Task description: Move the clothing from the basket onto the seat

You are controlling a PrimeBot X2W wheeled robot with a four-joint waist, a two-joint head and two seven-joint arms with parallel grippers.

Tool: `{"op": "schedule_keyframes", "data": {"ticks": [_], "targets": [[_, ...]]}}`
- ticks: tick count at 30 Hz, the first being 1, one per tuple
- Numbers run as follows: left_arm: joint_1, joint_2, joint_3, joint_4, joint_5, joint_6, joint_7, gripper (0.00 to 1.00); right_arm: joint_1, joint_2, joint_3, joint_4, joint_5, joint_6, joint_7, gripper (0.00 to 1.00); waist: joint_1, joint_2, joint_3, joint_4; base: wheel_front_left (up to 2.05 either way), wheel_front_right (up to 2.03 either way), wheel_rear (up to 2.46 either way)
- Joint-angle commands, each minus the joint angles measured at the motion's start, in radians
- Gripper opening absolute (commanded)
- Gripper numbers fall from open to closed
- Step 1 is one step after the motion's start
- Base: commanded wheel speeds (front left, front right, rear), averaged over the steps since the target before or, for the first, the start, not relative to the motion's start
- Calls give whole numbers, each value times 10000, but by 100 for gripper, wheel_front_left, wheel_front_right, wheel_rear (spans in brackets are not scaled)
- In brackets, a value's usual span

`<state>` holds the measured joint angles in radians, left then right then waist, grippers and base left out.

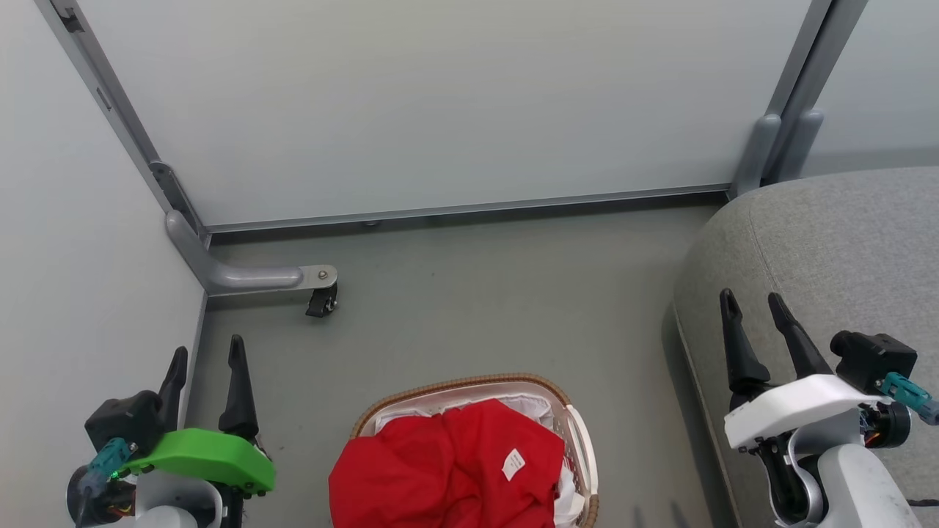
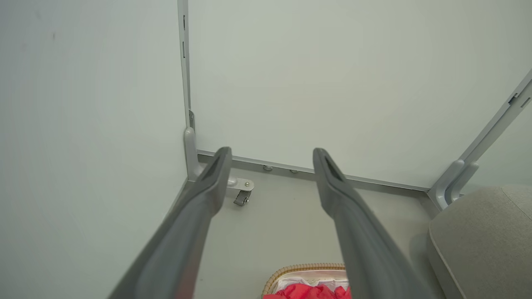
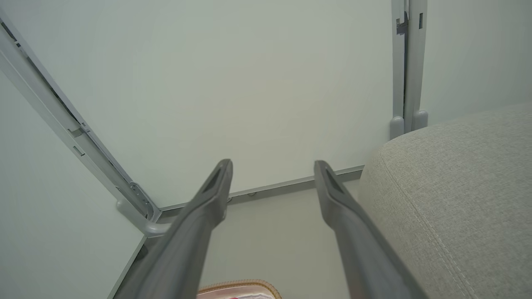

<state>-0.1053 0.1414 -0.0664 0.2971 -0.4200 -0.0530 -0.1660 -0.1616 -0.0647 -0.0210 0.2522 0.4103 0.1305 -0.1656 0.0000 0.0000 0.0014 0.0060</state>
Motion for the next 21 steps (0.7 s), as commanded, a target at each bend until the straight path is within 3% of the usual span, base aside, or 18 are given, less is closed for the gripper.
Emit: {"op": "schedule_keyframes", "data": {"ticks": [1,21], "targets": [[-255,98,-27,-63,291,-64,-105,100,-243,-20,-32,-105,-279,2,-109,100,0,0,-5,-5,0,0,0],[189,-354,479,-29,1774,-373,-539,100,-184,100,-210,188,-1843,2,-550,100,0,0,-78,-5,0,0,0]]}}
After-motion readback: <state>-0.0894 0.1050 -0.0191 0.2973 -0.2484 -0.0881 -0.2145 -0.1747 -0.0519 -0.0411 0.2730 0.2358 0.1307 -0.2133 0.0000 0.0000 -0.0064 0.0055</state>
